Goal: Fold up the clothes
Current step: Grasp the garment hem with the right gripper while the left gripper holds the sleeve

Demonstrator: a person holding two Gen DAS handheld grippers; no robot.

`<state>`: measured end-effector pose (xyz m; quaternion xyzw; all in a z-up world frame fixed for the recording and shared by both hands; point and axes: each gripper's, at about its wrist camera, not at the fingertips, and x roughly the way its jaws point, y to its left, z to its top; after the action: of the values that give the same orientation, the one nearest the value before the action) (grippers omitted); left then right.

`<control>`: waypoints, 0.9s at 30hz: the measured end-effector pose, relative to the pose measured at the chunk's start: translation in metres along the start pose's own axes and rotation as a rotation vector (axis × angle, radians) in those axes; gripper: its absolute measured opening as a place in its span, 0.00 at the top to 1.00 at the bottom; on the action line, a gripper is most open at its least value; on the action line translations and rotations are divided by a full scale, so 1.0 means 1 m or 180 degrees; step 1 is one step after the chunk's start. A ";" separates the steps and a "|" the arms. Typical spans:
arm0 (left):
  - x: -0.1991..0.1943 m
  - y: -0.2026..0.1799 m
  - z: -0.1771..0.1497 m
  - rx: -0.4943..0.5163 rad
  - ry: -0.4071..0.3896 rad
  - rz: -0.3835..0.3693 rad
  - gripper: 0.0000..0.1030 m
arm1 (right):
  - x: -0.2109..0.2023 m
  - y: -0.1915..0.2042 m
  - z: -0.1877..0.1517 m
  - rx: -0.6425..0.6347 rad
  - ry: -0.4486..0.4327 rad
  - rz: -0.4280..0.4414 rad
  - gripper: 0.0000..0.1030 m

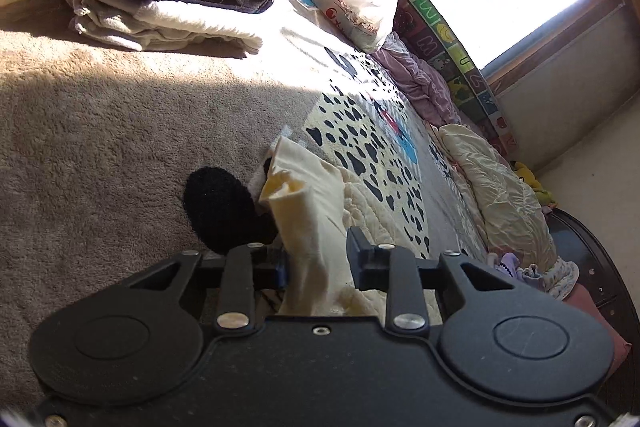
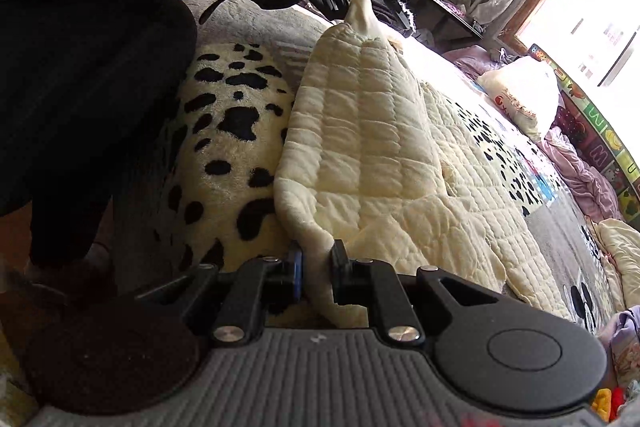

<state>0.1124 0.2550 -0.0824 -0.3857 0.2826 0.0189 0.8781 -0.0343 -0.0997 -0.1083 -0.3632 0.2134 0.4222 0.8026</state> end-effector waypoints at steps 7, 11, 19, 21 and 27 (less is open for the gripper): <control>-0.031 0.021 -0.003 -0.0198 -0.0118 0.0416 0.32 | -0.002 -0.010 0.002 0.0483 0.0015 -0.0064 0.82; -0.035 0.020 -0.015 -0.0527 -0.0013 0.0266 0.31 | -0.021 -0.023 0.012 0.1146 -0.0117 -0.0221 0.60; -0.012 -0.007 -0.055 -0.0568 0.0118 0.0432 0.31 | -0.012 -0.046 0.037 0.2002 -0.0167 -0.0997 0.22; -0.008 -0.011 -0.063 -0.0466 0.0147 0.0467 0.31 | 0.010 -0.047 0.040 0.2005 -0.0030 -0.1057 0.22; -0.006 -0.006 -0.067 -0.0420 0.0157 0.0432 0.31 | 0.044 -0.035 0.026 0.1694 0.0518 -0.1472 0.35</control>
<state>0.0766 0.2058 -0.1114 -0.4230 0.3278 0.0874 0.8402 0.0201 -0.0704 -0.1061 -0.2127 0.2912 0.1289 0.9238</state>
